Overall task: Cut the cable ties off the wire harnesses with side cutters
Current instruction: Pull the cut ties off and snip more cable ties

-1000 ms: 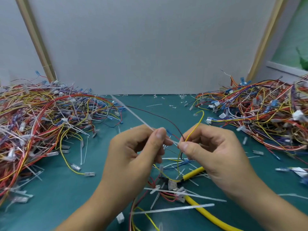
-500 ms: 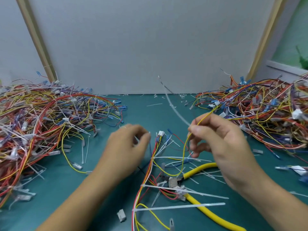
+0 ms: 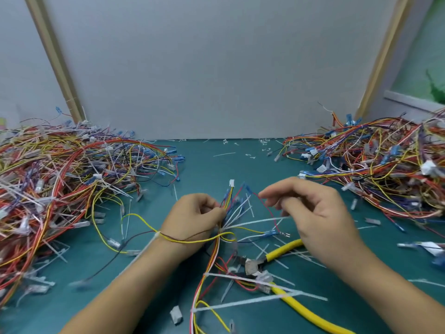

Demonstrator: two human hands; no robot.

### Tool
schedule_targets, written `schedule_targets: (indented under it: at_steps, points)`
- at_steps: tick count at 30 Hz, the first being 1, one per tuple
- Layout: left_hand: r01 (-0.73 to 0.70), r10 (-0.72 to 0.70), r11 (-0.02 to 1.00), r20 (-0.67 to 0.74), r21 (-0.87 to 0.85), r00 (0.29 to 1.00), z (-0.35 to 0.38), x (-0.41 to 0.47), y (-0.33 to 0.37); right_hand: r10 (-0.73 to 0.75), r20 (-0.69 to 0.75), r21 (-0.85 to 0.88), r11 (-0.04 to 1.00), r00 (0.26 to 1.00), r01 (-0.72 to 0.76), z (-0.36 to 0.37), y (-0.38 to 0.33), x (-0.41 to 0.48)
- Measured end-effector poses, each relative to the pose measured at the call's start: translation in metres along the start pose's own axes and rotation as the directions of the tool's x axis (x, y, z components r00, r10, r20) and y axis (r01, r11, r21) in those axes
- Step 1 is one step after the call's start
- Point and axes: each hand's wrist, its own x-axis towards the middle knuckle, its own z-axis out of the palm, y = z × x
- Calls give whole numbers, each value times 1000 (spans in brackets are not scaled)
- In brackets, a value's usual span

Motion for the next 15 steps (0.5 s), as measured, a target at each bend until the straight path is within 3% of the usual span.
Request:
schedule_targets:
  at_steps: [2,6,9,11,15]
  points:
    - [-17,14,987,-21,-159,1000,-1,-1,3,66,-5,-34,997,998,-67,-1,3,3]
    - [-145,112,942,-125,-302,986,-1,-5,12,84,212,-184,982,974,-45,7,2,-4]
    - [-267,221,931,-197,-250,955,0,-13,19,78,293,-190,982,953,-22,15,-1,-9]
    - [-340,295,919,-225,-200,929,1,-20,23,76,313,-104,993,947,-46,19,-6,-9]
    - [-432,376,887,-285,-165,882,1,-31,27,36,244,55,997,969,-51,24,-11,-11]
